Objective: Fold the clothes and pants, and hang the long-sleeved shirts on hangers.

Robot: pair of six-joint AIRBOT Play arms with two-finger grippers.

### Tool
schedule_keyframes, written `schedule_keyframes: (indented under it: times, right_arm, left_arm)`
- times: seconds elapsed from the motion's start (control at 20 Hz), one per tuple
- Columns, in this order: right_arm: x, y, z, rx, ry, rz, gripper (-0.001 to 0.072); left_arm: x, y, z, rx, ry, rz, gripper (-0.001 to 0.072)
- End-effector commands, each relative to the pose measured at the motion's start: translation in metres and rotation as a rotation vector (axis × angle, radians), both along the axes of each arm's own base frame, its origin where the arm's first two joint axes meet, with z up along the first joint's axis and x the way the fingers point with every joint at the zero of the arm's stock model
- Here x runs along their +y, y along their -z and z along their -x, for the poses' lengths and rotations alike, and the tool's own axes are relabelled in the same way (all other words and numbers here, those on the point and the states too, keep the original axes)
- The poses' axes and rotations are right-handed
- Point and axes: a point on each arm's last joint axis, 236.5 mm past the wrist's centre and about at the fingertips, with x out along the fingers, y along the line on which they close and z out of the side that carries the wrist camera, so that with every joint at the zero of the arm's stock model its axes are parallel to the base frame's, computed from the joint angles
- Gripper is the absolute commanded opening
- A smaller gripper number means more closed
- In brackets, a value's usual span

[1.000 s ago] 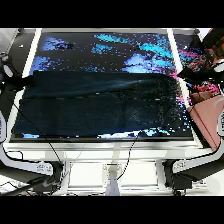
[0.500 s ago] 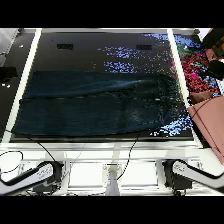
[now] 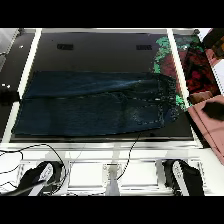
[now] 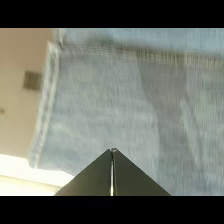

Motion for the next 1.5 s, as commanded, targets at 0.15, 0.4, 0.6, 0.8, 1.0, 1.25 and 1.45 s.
schedule_keyframes:
  times: [0.15,0.4,0.6,0.8,1.0,1.25,1.45]
  right_arm:
    - [0.023,0.057,0.023,0.002,0.109,-0.104,0.0543]
    - [-0.015,0.116,-0.004,0.095,0.232,-0.087,0.0552]
    - [-0.006,0.183,-0.015,0.296,0.274,-0.236,0.0551]
    - [-0.005,0.216,-0.044,0.304,0.343,-0.329,0.0510]
    - [-0.017,0.238,-0.062,0.282,0.432,-0.342,0.0480]
    - [-0.026,0.258,-0.069,0.305,0.605,-0.403,0.0486]
    - [-0.025,0.265,-0.072,0.276,0.644,-0.429,0.0454]
  left_arm:
    - [-0.009,0.056,0.027,0.098,0.008,0.031,0.0016]
    - [-0.007,0.060,0.020,0.077,0.010,0.024,0.0016]
    - [-0.006,0.059,0.017,0.064,0.011,0.019,0.0016]
    - [-0.006,0.059,0.017,0.064,0.011,0.019,0.0016]
    - [-0.006,0.059,0.017,0.064,0.011,0.019,0.0016]
    - [-0.007,0.059,0.017,0.063,0.008,0.022,0.0016]
    - [-0.006,0.059,0.017,0.063,0.008,0.021,0.0016]
